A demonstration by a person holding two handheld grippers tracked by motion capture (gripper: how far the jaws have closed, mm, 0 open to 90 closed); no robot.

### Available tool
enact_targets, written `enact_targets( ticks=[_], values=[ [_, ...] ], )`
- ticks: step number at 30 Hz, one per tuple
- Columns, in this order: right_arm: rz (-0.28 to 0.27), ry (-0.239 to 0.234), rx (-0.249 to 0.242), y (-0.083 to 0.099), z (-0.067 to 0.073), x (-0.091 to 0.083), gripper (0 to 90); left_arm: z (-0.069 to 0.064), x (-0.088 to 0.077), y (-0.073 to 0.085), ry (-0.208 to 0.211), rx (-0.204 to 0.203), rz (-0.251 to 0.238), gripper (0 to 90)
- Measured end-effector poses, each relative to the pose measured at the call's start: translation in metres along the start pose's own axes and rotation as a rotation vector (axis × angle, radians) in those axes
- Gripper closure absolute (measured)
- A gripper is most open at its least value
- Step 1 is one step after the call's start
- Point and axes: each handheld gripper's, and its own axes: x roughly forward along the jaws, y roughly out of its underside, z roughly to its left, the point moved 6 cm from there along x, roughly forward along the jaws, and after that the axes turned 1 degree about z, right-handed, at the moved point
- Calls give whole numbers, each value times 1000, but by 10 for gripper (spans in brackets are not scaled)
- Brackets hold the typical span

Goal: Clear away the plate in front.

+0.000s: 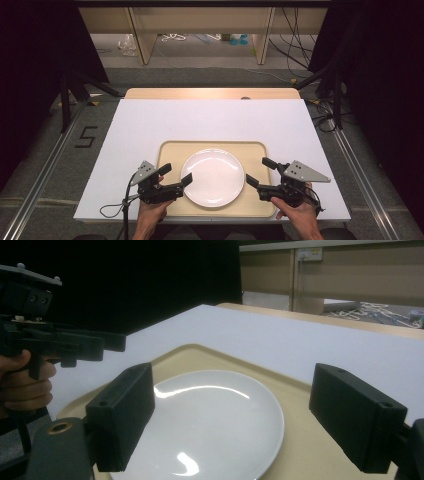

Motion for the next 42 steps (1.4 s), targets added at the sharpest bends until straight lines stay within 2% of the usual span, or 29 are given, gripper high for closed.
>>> enact_targets(
  ticks=[3,5,7,8,12,13,15,16,18,20,24,26,29,32,33,36,42],
  values=[
    [-7,4,1,-1,1,-1,193,-4,-2,0,18,25,-10,81],
    [-3,5,3,0,1,-1,192,-6,-3,-1,24,58,-20,84],
    [-23,0,8,-1,1,1,192,-8,-6,-1,29,92,-25,82],
    [-1,1,-2,0,0,0,192,-9,-7,-2,34,106,-33,83],
    [-12,5,-3,-1,0,0,192,-13,-13,-4,40,150,-58,88],
    [-1,1,3,0,0,-1,192,-13,-14,-4,38,177,-58,88],
    [-7,-2,-8,-1,0,-1,191,-14,-15,-5,42,189,-67,94],
    [-5,-1,-6,-1,0,-1,191,-14,-16,-5,30,175,-64,95],
    [-5,4,-7,0,0,-1,191,-15,-18,-6,34,166,-76,96],
    [-6,0,-8,0,1,-1,190,-15,-20,-8,23,167,-76,99],
    [-10,-7,-15,0,1,1,189,-17,-27,-14,22,171,-107,99],
    [5,9,-3,1,1,0,187,-17,-29,-15,21,167,-113,99],
    [-6,12,-17,0,0,0,183,-16,-30,-16,17,163,-113,99],
    [14,18,-1,2,0,-1,179,-15,-30,-16,19,149,-116,98],
    [-18,4,4,0,1,1,179,-14,-30,-17,17,147,-118,99],
    [-4,4,-13,0,1,0,177,-14,-30,-16,17,146,-115,98],
    [10,10,-3,2,1,0,171,-14,-31,-18,16,132,-122,98]
  ],
)
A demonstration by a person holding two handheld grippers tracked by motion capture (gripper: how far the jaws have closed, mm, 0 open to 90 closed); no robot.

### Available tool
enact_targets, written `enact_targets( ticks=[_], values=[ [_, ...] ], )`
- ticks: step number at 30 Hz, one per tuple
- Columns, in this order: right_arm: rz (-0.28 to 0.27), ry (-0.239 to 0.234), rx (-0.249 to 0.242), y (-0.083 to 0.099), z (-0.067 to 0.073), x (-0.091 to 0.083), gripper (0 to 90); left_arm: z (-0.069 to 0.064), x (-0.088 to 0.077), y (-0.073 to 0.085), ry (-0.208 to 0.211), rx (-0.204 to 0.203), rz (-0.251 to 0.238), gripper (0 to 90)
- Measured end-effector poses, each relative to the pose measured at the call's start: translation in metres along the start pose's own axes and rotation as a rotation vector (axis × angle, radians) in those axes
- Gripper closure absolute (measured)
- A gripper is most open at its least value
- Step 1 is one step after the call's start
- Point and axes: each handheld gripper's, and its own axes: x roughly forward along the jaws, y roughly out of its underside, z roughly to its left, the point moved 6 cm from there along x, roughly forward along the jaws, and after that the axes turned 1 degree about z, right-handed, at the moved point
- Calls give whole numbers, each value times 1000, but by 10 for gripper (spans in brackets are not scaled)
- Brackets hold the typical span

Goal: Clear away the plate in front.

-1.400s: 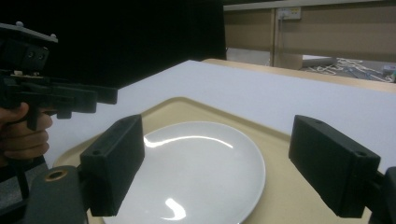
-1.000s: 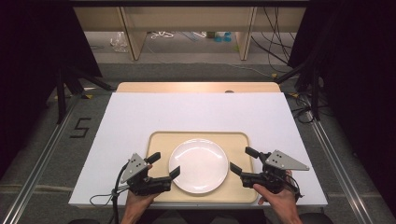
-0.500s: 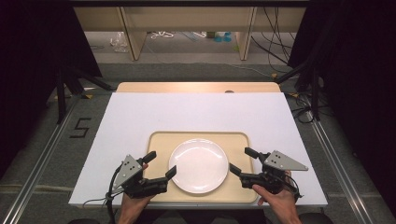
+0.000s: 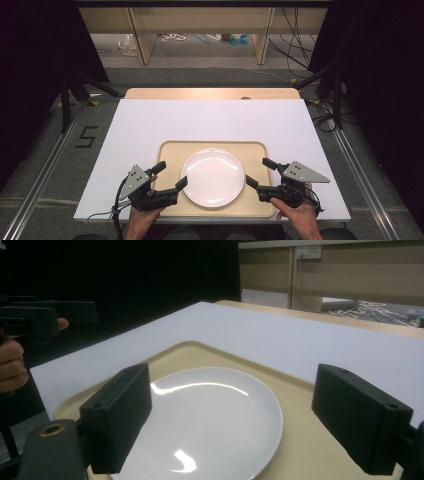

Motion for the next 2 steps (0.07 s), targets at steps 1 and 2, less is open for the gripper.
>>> enact_targets(
  ticks=[1,2],
  values=[
    [2,1,-1,0,0,0,170,0,-1,-1,2,-3,-6,99],
    [2,3,-9,0,-2,0,166,1,-2,-1,1,-2,-10,99]
  ],
)
